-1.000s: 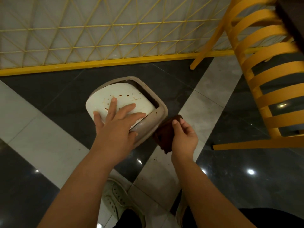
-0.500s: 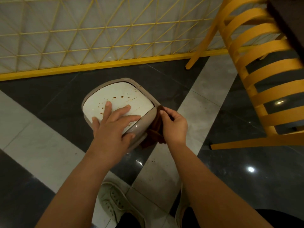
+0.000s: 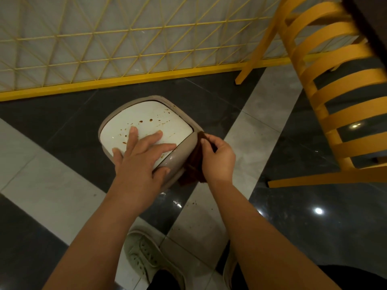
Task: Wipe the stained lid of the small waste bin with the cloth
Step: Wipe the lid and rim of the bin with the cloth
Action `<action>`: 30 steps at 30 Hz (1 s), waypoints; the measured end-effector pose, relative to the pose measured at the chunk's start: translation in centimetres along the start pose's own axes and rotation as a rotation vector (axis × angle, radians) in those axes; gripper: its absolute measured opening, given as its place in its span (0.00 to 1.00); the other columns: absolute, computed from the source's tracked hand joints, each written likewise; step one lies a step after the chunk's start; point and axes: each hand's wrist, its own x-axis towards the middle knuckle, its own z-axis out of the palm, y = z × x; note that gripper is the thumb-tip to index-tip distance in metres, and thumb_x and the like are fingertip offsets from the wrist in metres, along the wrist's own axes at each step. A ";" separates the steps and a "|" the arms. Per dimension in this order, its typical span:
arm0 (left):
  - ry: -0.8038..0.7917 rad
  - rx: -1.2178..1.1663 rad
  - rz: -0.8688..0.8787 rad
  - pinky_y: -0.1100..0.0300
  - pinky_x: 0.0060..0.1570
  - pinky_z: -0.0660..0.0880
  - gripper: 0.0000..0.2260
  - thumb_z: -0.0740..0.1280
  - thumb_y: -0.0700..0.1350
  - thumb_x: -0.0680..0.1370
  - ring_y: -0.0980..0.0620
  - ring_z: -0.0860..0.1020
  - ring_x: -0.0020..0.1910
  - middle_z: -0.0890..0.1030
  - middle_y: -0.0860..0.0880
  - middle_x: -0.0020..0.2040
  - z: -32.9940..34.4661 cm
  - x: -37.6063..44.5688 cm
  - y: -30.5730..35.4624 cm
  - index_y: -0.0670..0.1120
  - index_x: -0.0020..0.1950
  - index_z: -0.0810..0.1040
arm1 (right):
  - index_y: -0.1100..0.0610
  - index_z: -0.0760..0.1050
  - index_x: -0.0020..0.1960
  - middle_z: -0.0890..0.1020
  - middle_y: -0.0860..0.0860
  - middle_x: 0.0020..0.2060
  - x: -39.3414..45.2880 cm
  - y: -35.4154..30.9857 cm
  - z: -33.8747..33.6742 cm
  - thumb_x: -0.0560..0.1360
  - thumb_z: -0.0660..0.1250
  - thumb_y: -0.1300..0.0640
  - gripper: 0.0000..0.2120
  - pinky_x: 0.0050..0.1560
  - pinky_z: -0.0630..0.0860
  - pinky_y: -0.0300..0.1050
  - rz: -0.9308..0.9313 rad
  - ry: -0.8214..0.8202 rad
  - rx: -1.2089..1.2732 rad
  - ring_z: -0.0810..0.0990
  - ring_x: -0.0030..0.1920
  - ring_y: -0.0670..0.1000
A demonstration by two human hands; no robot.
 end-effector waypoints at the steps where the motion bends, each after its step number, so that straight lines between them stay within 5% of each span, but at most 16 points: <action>1: 0.003 -0.002 -0.003 0.40 0.71 0.36 0.22 0.68 0.43 0.76 0.54 0.38 0.77 0.60 0.59 0.75 0.0 0.0 0.1 0.62 0.65 0.71 | 0.46 0.79 0.60 0.79 0.46 0.54 -0.3 0.2 0.0 0.78 0.64 0.51 0.11 0.57 0.79 0.50 0.015 0.005 0.006 0.78 0.54 0.46; 5: 0.010 -0.008 -0.016 0.39 0.71 0.36 0.22 0.68 0.42 0.76 0.53 0.38 0.77 0.60 0.59 0.75 0.1 0.0 0.2 0.62 0.65 0.71 | 0.48 0.78 0.57 0.78 0.44 0.54 -5.2 1.7 0.9 0.78 0.66 0.54 0.09 0.62 0.75 0.44 0.089 -0.035 0.094 0.76 0.54 0.42; 10: 0.020 -0.028 0.004 0.38 0.71 0.36 0.21 0.69 0.41 0.75 0.53 0.40 0.77 0.62 0.58 0.74 0.1 -0.2 -0.1 0.60 0.64 0.73 | 0.51 0.81 0.56 0.80 0.47 0.51 -7.0 3.2 0.8 0.77 0.66 0.55 0.09 0.53 0.71 0.28 -0.062 -0.125 -0.069 0.77 0.49 0.41; 17: 0.032 -0.024 -0.006 0.39 0.72 0.36 0.21 0.69 0.41 0.75 0.53 0.40 0.77 0.62 0.58 0.74 0.2 -0.1 0.2 0.60 0.63 0.74 | 0.50 0.80 0.58 0.79 0.46 0.52 -4.1 2.0 0.1 0.78 0.65 0.54 0.10 0.58 0.76 0.42 -0.041 -0.062 -0.090 0.78 0.52 0.44; 21: 0.018 -0.018 -0.006 0.38 0.72 0.36 0.21 0.68 0.41 0.76 0.52 0.39 0.77 0.61 0.58 0.74 0.1 0.0 0.3 0.61 0.64 0.73 | 0.47 0.80 0.54 0.78 0.44 0.52 -9.7 4.3 2.0 0.78 0.66 0.54 0.08 0.56 0.73 0.35 -0.050 -0.257 -0.144 0.76 0.50 0.40; 24: 0.014 0.021 0.020 0.38 0.71 0.36 0.20 0.67 0.42 0.76 0.51 0.39 0.77 0.60 0.58 0.75 0.2 0.0 0.1 0.61 0.64 0.73 | 0.49 0.80 0.55 0.80 0.47 0.53 -12.4 5.4 4.3 0.79 0.63 0.53 0.09 0.58 0.75 0.41 -0.123 -0.418 -0.257 0.78 0.51 0.44; 27: 0.002 0.064 0.055 0.38 0.70 0.34 0.22 0.66 0.43 0.77 0.50 0.37 0.77 0.58 0.59 0.76 0.0 -0.1 -0.1 0.63 0.67 0.69 | 0.49 0.81 0.54 0.81 0.48 0.52 -11.4 5.4 3.6 0.79 0.64 0.54 0.08 0.58 0.76 0.43 0.055 -0.311 -0.140 0.79 0.50 0.45; 30: 0.008 0.178 0.074 0.41 0.67 0.28 0.31 0.65 0.46 0.78 0.49 0.34 0.76 0.50 0.59 0.78 -0.6 -0.4 -0.4 0.66 0.74 0.54 | 0.45 0.80 0.49 0.82 0.49 0.49 -8.6 5.0 0.1 0.78 0.66 0.55 0.06 0.52 0.81 0.52 0.329 -0.102 0.106 0.81 0.49 0.50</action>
